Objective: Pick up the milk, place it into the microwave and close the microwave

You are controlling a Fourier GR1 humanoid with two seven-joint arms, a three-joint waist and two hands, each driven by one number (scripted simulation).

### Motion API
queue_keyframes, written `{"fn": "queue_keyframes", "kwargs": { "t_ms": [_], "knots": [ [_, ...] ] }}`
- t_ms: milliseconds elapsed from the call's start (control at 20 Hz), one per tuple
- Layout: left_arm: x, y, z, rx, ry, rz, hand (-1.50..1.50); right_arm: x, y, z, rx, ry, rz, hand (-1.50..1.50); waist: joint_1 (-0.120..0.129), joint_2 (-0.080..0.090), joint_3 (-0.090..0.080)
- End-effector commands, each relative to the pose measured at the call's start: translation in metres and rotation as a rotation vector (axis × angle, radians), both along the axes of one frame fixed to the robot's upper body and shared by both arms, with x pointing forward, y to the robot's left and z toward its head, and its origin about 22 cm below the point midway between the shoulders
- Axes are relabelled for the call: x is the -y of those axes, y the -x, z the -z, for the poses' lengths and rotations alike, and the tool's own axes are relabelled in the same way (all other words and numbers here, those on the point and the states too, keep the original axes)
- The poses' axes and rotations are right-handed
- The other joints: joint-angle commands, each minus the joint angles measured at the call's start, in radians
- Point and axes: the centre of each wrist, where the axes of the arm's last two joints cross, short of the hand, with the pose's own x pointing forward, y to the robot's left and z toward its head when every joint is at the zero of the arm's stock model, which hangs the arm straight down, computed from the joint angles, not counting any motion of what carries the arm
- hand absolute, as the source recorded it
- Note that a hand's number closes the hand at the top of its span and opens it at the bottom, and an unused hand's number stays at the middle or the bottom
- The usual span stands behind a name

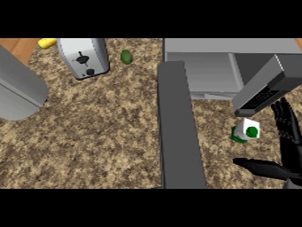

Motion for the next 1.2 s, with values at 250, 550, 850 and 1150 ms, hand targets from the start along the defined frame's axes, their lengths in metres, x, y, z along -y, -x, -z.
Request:
{"fn": "queue_keyframes", "kwargs": {
  "t_ms": [250,550,850,1150],
  "knots": [
    [-0.012,0.012,0.005,0.016,-0.007,0.011,-1.5,0.033,-0.039,0.027,-0.035,0.017,0.071,-1.5,0.003,0.001,0.0],
    [-0.002,0.028,0.013,-0.02,0.016,0.011,-1.5,0.034,-0.031,0.057,-0.071,0.003,0.021,-1.5,0.002,-0.001,0.0],
    [-0.009,0.018,0.009,-0.005,0.011,-0.005,-1.5,0.017,-0.013,0.099,-0.126,0.015,-0.044,-1.5,-0.004,0.001,0.0],
    [0.004,0.029,0.007,-0.019,0.017,0.018,-1.5,0.026,-0.014,0.122,-0.156,0.057,-0.015,1.5,0.005,0.002,0.001]
  ]
}}
